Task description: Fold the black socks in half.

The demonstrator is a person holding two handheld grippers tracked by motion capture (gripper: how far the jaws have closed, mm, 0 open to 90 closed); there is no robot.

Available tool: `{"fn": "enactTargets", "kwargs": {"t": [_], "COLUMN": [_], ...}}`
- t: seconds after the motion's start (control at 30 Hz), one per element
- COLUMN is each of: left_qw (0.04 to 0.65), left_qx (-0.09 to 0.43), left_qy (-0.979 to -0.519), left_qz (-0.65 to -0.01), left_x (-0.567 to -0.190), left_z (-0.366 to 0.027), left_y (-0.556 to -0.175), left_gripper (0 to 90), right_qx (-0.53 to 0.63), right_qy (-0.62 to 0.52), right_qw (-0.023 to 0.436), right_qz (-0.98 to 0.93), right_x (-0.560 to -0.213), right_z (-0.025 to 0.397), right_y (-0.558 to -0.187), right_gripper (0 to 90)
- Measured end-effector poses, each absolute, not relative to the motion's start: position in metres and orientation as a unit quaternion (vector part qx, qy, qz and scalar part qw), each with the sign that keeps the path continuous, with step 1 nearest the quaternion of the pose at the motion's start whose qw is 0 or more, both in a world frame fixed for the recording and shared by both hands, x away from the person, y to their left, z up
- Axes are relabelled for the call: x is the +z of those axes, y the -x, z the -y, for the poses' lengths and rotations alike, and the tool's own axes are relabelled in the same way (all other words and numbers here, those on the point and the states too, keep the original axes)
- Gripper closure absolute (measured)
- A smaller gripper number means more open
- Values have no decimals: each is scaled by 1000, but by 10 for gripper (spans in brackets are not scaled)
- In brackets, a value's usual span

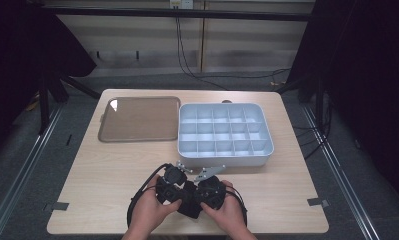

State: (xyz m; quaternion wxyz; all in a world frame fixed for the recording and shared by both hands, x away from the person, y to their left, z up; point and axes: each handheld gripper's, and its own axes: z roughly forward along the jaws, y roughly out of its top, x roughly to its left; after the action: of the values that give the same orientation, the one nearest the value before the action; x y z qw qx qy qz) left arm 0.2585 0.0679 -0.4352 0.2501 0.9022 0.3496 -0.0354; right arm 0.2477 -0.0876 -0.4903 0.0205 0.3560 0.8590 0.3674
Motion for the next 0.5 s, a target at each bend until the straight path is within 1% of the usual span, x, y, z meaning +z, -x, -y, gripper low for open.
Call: {"fn": "enactTargets", "kwargs": {"t": [0.23,0.37,0.5], "left_qw": [235,230,230], "left_qx": [-30,-31,-31], "left_qy": [-904,-907,-906], "left_qz": [-356,-352,-354], "left_x": [-443,-444,-444], "left_z": [-68,-67,-65], "left_y": [-260,-260,-260], "left_gripper": [804,805,805], "right_qx": [363,370,372], "right_qy": [-352,-359,-373], "right_qw": [30,37,49], "right_qz": [-862,-856,-849], "right_x": [-481,-472,-467], "right_z": [98,110,131], "right_y": [-250,-251,-253], "right_gripper": [887,880,878]}}
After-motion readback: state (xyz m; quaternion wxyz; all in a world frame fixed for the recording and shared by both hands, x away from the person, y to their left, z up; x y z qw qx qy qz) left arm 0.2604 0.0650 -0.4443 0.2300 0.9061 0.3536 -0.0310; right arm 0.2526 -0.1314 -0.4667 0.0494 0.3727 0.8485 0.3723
